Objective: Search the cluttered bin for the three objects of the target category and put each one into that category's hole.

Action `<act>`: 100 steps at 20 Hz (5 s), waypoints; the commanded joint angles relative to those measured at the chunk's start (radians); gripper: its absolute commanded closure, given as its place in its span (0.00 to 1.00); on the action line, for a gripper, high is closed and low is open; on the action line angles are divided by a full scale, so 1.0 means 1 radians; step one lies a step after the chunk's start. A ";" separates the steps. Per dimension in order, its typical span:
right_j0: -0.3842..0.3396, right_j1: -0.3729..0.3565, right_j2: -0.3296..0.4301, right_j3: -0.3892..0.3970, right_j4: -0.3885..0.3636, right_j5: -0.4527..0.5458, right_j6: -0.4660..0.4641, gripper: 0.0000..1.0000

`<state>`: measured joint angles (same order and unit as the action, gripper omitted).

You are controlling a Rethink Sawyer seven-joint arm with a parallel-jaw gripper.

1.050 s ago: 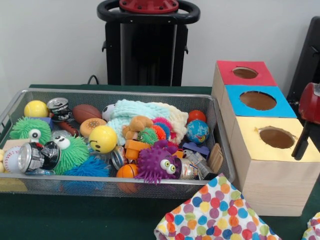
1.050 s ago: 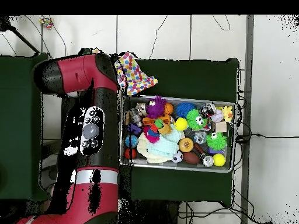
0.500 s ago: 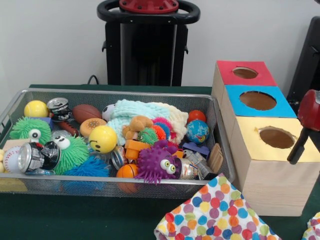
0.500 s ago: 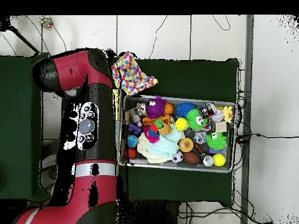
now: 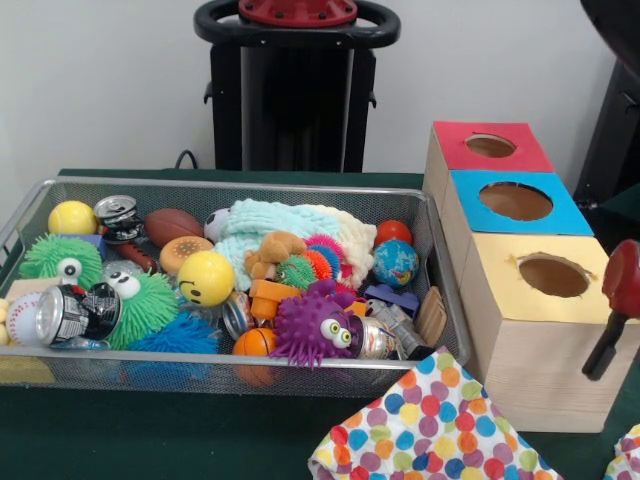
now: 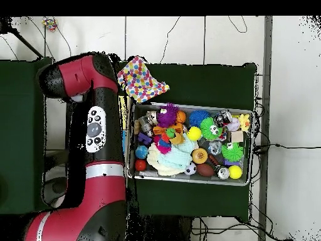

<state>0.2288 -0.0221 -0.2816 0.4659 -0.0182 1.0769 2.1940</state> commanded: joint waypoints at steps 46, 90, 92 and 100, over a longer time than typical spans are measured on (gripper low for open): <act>0.003 0.152 -0.058 -0.275 0.047 0.268 0.018 0.00; 0.015 0.108 -0.027 -0.162 0.045 0.212 0.031 0.00; 0.015 0.103 -0.026 -0.149 0.043 0.209 0.036 0.00; 0.006 0.045 0.029 -0.004 0.064 0.156 0.004 0.00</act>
<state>0.2652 0.0715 -0.3556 0.2266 0.0161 1.2459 2.1940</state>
